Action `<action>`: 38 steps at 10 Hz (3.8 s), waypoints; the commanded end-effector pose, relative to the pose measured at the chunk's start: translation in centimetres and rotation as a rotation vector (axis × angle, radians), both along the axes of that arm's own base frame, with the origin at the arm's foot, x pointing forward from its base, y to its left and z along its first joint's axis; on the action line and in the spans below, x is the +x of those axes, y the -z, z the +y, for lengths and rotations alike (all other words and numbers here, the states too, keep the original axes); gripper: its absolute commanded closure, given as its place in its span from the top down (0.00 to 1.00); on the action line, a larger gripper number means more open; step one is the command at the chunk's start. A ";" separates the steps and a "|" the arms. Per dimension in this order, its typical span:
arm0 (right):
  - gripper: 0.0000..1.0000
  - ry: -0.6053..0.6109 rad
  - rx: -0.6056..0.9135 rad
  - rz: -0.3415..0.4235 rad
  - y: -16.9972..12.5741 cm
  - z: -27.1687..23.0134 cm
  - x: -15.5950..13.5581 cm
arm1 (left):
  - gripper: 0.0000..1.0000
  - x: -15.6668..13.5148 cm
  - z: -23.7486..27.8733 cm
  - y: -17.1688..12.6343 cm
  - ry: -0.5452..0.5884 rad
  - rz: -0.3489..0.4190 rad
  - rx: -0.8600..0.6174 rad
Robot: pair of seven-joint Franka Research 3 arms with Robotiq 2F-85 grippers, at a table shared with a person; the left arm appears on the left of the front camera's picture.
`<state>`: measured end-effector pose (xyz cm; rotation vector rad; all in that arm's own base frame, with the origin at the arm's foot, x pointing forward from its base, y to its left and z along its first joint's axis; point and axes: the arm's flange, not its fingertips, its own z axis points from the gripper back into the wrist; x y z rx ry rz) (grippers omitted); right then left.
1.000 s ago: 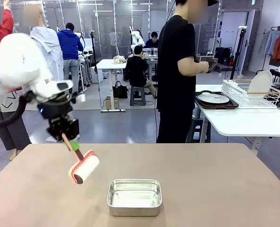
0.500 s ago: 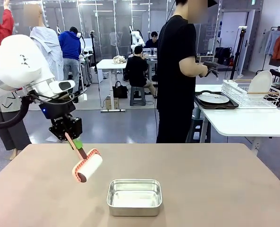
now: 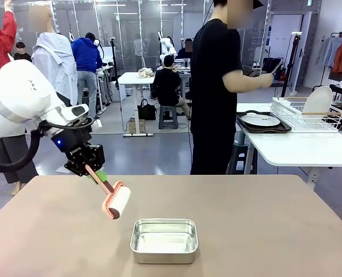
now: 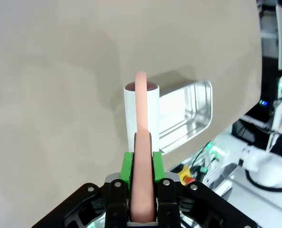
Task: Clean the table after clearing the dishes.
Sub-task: When the right (or left) Handle tray is removed, use the right hand (or left hand) to clean the right (or left) side of the table with the Lint Roller.
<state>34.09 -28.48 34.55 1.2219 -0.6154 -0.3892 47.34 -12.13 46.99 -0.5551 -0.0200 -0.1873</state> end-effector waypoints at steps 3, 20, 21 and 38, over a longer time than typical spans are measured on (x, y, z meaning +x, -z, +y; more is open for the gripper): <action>1.00 0.004 -0.007 -0.002 -0.2 0.2 -0.1 | 0.20 1.0 0.4 4.2 -0.131 -0.066 -0.022; 1.00 0.004 -0.007 -0.002 -0.2 0.2 -0.1 | 0.20 0.3 22.7 14.1 -0.321 0.127 0.131; 1.00 0.004 -0.007 -0.002 -0.2 0.2 -0.1 | 0.20 -0.3 23.2 12.9 -0.336 0.132 0.211; 1.00 0.004 -0.007 -0.002 -0.2 0.2 -0.1 | 0.20 -5.3 18.7 -7.8 -0.246 -0.108 0.515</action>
